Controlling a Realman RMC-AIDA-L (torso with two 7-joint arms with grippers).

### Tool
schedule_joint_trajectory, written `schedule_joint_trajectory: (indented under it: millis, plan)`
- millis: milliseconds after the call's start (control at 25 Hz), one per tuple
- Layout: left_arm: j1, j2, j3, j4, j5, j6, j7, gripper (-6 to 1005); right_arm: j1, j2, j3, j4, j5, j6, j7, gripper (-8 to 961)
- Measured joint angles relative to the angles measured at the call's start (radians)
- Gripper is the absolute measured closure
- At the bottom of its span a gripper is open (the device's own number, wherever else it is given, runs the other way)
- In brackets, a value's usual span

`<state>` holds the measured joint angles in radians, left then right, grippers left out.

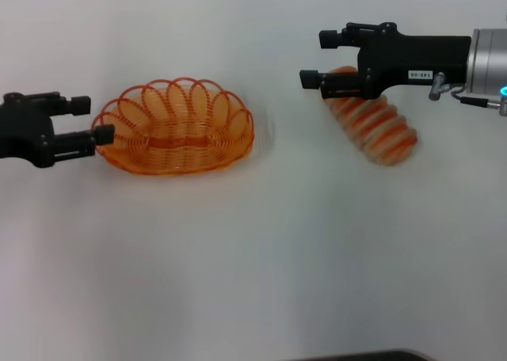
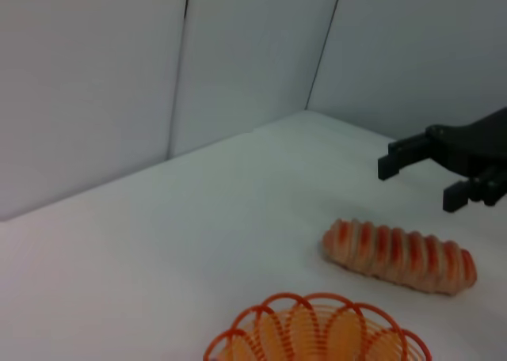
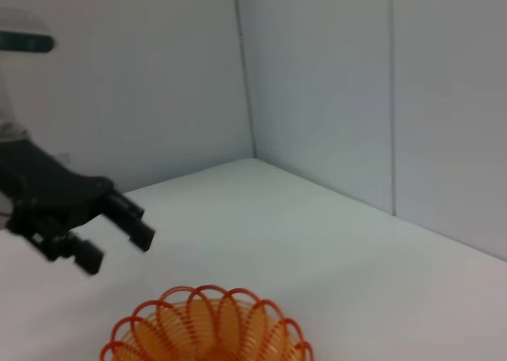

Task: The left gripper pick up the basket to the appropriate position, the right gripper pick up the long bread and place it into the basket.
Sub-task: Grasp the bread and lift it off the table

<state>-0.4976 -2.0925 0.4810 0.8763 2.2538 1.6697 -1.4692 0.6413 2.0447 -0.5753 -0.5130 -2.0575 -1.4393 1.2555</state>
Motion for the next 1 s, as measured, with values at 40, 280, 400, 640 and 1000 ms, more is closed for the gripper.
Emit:
schedule_joint_trajectory:
  millis: [40, 280, 400, 640, 1000]
  plan:
    - [-0.001, -0.001, 0.009, 0.000, 0.003, -0.002, -0.007, 288, 0.000, 0.001, 0.002, 0.003, 0.001, 0.004, 0.005, 138]
    - [-0.011, -0.004, 0.043, -0.002, 0.054, -0.009, -0.033, 261, 0.000, 0.001, 0.006, 0.010, 0.002, 0.028, 0.038, 144]
    - [-0.013, -0.006, 0.059, -0.013, 0.065, -0.016, -0.029, 151, 0.008, 0.002, 0.005, 0.010, 0.003, 0.051, 0.074, 146]
    - [-0.020, -0.007, 0.105, -0.020, 0.076, -0.028, -0.026, 99, 0.028, -0.005, -0.033, -0.014, -0.003, 0.050, 0.175, 152]
    - [-0.025, -0.008, 0.116, -0.022, 0.079, -0.030, -0.023, 101, 0.025, -0.063, -0.207, -0.215, -0.043, -0.069, 0.534, 161]
